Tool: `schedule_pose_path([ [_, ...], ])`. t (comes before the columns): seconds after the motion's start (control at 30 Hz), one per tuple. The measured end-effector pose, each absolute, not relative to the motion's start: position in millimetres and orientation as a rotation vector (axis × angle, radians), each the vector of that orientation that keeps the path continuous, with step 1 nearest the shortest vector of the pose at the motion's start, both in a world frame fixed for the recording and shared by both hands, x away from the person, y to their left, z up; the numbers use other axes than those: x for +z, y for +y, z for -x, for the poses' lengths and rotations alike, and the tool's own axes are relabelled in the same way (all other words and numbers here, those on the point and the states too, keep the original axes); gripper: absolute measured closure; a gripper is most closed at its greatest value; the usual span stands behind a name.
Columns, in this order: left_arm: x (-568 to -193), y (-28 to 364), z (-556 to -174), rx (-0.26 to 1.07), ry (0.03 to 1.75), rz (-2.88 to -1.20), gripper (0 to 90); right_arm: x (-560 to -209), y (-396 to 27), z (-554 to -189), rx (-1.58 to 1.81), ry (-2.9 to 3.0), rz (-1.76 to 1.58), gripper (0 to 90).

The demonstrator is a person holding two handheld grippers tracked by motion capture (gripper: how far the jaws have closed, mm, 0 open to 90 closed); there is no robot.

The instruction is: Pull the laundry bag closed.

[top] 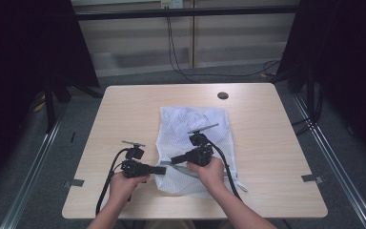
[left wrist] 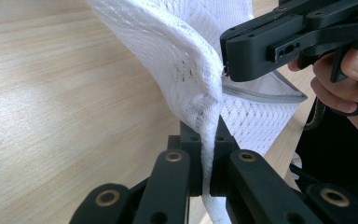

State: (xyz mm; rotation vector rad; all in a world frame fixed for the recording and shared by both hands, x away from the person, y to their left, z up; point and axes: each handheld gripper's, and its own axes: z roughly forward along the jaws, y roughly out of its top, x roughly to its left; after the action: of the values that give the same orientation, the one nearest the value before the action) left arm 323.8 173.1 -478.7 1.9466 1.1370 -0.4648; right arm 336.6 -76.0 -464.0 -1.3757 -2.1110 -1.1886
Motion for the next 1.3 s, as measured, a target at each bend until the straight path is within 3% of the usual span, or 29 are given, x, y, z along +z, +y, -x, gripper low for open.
schedule_pose_path([
  [1.3,-477,176,-323,-0.477,1.159,-1.925,88.9,-465,-101,-334,-1.193,-2.125,1.410,87.0],
])
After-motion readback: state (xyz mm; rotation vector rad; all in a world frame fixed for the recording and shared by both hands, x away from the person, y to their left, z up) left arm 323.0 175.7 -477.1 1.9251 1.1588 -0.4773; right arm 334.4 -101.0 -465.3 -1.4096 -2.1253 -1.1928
